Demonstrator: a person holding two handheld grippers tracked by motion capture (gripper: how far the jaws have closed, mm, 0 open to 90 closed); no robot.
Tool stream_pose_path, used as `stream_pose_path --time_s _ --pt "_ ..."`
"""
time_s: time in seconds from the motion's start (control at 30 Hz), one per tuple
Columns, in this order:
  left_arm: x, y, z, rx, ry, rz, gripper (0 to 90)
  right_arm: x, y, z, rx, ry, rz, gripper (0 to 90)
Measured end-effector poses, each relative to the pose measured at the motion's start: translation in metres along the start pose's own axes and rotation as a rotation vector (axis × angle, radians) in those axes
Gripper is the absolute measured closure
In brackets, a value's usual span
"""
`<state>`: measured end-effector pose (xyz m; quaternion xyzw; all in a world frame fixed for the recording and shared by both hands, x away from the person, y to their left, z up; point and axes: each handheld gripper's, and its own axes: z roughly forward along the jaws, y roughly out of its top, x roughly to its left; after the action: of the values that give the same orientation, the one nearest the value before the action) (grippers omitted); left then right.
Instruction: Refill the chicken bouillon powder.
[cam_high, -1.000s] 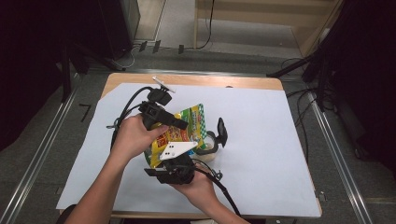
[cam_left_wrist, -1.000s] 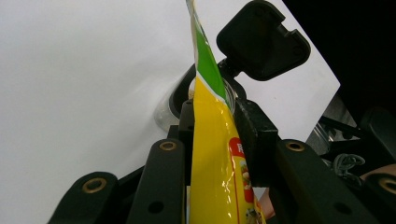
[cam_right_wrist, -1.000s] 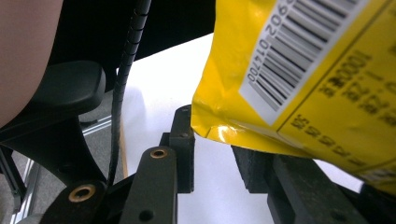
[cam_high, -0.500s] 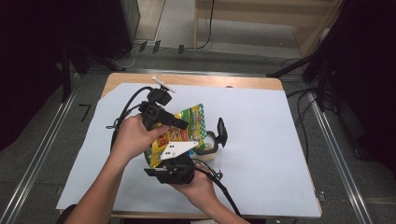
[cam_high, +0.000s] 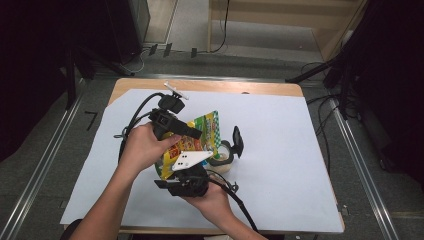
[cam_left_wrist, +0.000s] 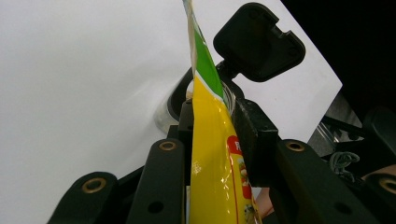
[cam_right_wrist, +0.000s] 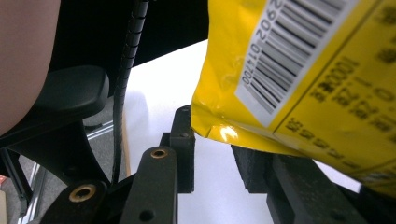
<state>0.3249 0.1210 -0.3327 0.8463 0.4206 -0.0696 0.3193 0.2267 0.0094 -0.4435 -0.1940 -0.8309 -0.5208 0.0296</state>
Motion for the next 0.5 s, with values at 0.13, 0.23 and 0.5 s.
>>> stream_pose_path --time_s 0.13,0.23,0.5 --pt "-0.0005 -0.0006 -0.0014 -0.011 0.003 0.001 73.2 -0.0006 0.0004 0.0 -0.001 -0.004 0.001 71.8" --pt "-0.0001 -0.0012 -0.002 -0.014 0.004 0.0 73.2 -0.0007 0.0007 0.0004 -0.002 -0.003 -0.004 71.7" --pt "-0.0003 -0.0018 -0.0021 -0.017 0.008 0.002 73.3 -0.0017 0.0005 0.0011 0.001 -0.002 -0.004 71.5"
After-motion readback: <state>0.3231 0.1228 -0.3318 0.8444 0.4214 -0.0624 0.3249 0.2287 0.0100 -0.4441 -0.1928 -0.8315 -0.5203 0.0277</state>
